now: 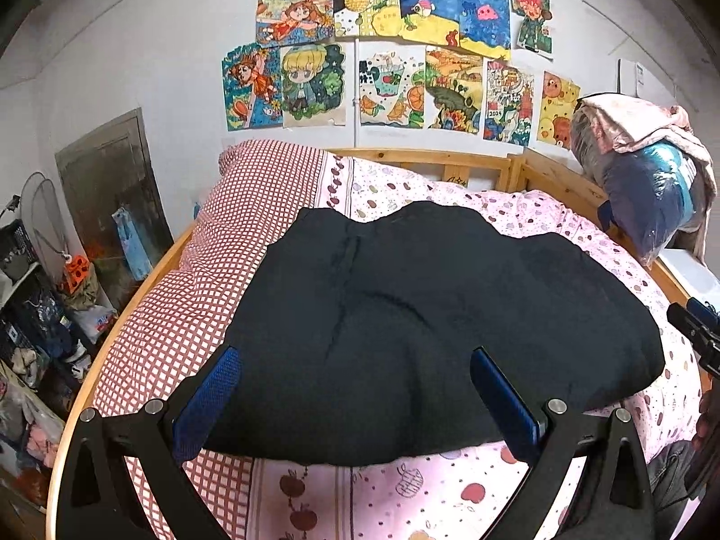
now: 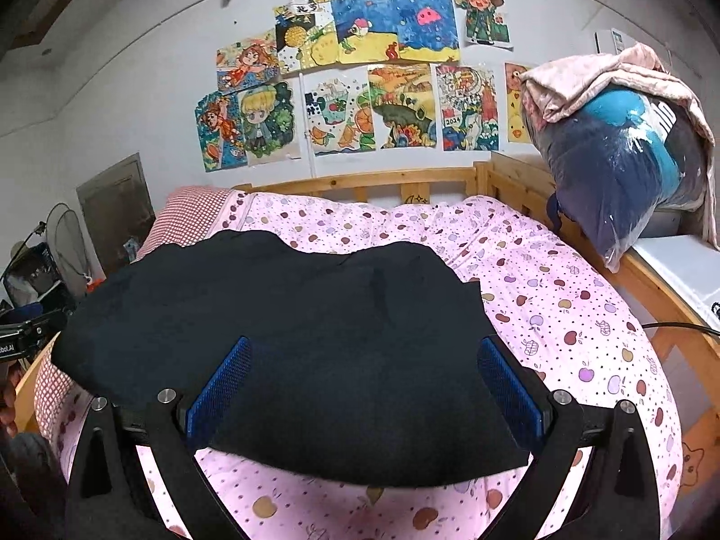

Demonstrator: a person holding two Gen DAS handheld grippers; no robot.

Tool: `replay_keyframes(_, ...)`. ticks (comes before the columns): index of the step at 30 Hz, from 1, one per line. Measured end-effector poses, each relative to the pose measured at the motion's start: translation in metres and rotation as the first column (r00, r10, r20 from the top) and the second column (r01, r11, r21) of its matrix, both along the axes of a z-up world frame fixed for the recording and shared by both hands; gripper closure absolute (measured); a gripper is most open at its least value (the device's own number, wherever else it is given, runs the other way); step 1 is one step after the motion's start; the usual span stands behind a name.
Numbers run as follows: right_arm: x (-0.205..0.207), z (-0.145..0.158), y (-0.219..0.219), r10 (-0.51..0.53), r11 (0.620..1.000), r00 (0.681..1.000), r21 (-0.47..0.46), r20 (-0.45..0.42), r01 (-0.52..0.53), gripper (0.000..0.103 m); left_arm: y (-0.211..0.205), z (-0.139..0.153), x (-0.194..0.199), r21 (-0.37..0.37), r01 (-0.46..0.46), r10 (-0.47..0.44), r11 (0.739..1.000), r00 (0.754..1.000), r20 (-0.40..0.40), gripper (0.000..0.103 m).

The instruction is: Fold large clothes

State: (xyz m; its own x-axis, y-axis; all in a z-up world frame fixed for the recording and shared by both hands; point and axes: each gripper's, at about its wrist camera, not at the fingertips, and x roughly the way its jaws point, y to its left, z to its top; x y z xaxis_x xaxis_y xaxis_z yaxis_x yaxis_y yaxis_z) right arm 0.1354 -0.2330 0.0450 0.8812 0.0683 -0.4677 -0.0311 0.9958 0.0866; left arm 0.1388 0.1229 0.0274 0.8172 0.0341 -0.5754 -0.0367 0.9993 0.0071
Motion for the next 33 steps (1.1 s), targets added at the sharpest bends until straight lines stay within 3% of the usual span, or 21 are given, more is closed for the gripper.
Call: replay_keyframes(33,-0.097,0.025,0.047,0.095,0.995,0.985,0.003,0.141,-0.096,0.002,-0.018,0.023,-0.087,0.002,0.066,-0.065,0.998,0.987,0.146,0.000)
